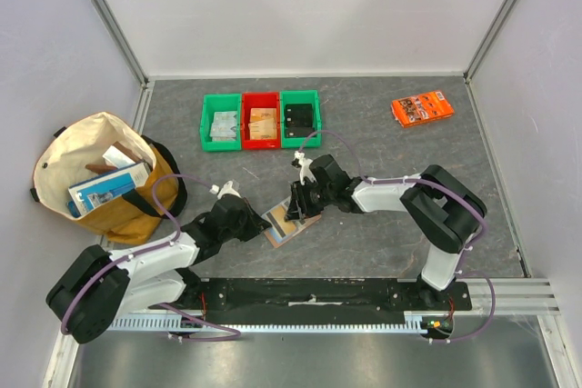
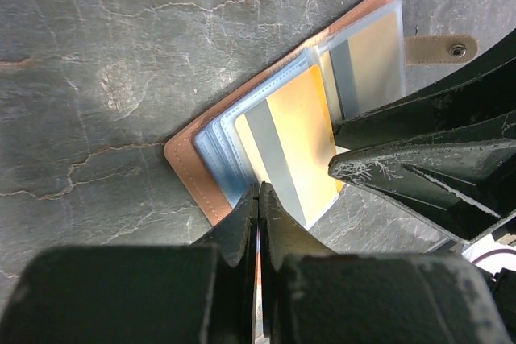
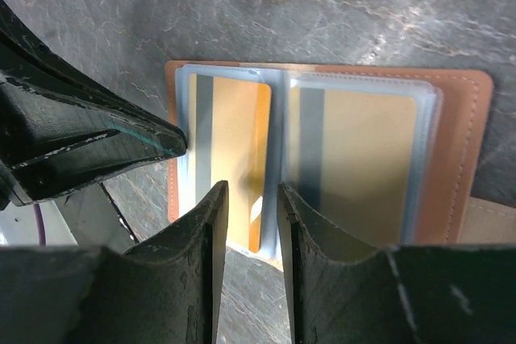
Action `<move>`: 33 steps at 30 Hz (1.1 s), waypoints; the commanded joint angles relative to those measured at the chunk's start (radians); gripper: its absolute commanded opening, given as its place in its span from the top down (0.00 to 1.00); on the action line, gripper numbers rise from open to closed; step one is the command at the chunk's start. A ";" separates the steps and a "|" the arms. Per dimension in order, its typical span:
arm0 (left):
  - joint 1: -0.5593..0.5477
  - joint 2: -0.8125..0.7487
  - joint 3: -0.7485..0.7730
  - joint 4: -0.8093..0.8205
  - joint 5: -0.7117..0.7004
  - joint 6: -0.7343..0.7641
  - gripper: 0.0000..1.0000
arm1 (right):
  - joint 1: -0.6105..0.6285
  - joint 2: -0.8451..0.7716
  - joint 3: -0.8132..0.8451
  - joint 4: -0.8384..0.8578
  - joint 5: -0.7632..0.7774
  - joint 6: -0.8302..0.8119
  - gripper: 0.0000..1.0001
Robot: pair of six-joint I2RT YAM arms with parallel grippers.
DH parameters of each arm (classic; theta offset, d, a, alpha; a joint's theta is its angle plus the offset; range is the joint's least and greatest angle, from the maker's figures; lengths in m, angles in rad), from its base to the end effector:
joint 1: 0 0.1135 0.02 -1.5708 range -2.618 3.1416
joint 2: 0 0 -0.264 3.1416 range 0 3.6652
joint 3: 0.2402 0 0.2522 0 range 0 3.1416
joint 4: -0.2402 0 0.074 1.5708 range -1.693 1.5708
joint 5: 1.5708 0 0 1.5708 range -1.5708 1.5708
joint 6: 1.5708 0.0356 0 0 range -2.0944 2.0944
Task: Take the credit cards out of the card holder
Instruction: Remove the credit card from the card holder.
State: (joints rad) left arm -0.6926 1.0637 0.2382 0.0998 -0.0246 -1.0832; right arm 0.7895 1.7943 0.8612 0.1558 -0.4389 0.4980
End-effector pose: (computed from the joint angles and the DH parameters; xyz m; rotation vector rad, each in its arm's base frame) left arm 0.1422 -0.1168 0.1322 -0.4909 2.4114 -0.8393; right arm 0.2345 0.2579 0.1353 -0.6042 2.4807 1.0928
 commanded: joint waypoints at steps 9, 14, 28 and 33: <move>0.011 0.024 -0.033 -0.043 -0.005 -0.003 0.98 | -0.039 0.028 -0.056 0.115 -0.125 0.054 0.69; 0.011 0.033 -0.031 -0.040 0.000 -0.001 0.98 | -0.050 0.063 -0.085 0.238 -0.190 0.119 0.75; 0.016 0.033 -0.028 -0.031 0.009 0.008 0.98 | -0.139 0.089 -0.186 0.490 -0.340 0.240 0.99; 0.016 -0.043 -0.016 0.027 0.061 0.039 0.89 | -0.139 0.094 -0.182 0.478 -0.340 0.228 0.98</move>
State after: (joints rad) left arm -0.6800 1.0706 0.2329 0.1265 0.0010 -1.0805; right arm 0.6540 1.8812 0.6811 0.5911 -0.7494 0.7334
